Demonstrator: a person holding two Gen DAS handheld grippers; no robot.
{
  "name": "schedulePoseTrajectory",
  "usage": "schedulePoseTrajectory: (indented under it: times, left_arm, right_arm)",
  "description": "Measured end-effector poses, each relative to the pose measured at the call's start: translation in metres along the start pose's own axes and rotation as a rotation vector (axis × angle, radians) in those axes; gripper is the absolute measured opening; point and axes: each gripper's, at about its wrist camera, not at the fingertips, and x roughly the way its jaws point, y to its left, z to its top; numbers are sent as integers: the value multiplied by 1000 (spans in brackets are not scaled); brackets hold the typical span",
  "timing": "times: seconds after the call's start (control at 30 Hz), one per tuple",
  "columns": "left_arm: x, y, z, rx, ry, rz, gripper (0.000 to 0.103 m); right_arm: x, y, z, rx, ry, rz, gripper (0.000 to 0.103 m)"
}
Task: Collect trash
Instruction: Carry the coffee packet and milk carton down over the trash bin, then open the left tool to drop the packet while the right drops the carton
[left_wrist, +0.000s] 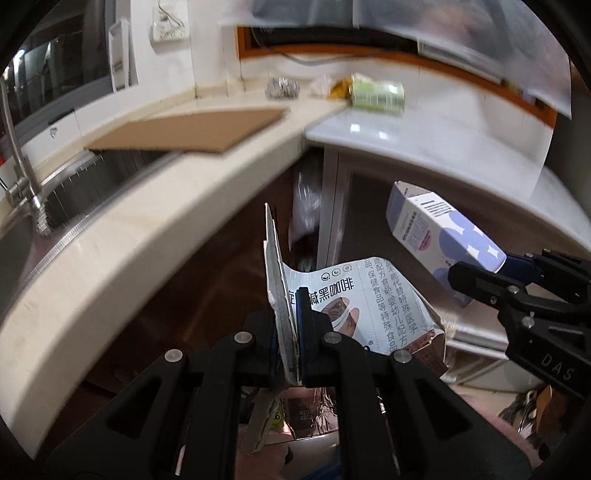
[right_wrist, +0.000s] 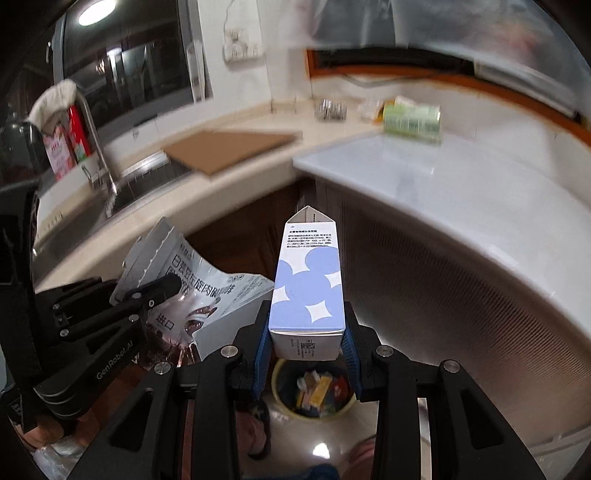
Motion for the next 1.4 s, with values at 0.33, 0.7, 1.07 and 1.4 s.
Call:
schedulePoseTrajectory:
  times: [0.33, 0.7, 1.07, 1.4]
  left_arm:
    - [75, -19, -46, 23, 141, -7, 6]
    - [176, -18, -68, 45, 320, 1, 6]
    - [269, -18, -85, 100, 455, 13, 6]
    - [316, -28, -89, 168, 494, 26, 9]
  right_arm:
    - [84, -23, -47, 5, 164, 9, 33]
    - [191, -50, -79, 35, 354, 33, 34]
    - [297, -74, -94, 71, 503, 42, 34]
    - [357, -75, -106, 36, 554, 42, 38]
